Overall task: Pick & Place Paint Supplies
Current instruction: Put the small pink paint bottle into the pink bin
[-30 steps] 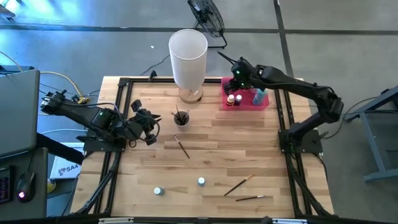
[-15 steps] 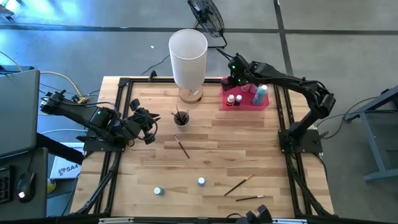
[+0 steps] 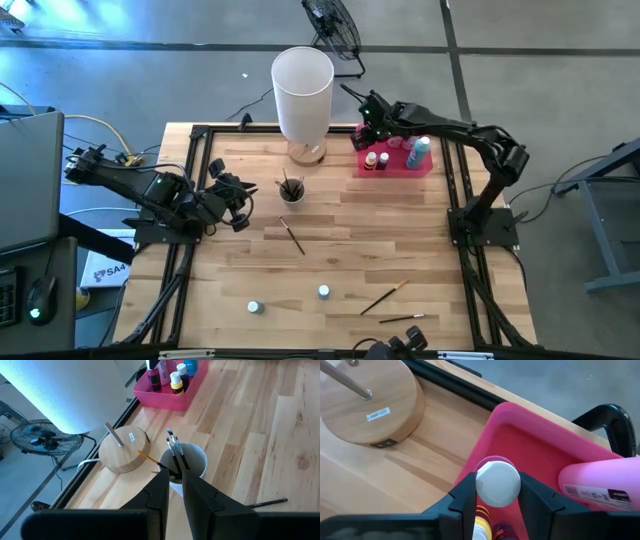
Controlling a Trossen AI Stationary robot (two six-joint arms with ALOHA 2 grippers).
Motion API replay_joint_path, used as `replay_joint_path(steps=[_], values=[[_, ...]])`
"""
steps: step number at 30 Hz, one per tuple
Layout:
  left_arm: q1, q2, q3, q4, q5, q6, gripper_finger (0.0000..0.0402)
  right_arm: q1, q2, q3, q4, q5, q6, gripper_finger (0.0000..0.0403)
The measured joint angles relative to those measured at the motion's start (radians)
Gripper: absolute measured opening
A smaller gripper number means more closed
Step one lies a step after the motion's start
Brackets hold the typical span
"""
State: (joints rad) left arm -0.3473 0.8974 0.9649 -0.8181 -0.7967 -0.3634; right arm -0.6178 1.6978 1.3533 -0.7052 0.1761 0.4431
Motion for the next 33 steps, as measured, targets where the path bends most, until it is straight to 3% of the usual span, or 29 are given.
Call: replay_joint_path(steps=[26,33], values=[[0.0,0.0,0.0,0.0,0.03,-0.01,0.0049,-0.004,0.01,0.0,-0.008,-0.039,0.031,0.0113],[0.0,0.001,0.0,0.0,0.033,-0.01,0.0049,-0.003,0.081,-0.001,-0.029,-0.053,0.037,0.012]])
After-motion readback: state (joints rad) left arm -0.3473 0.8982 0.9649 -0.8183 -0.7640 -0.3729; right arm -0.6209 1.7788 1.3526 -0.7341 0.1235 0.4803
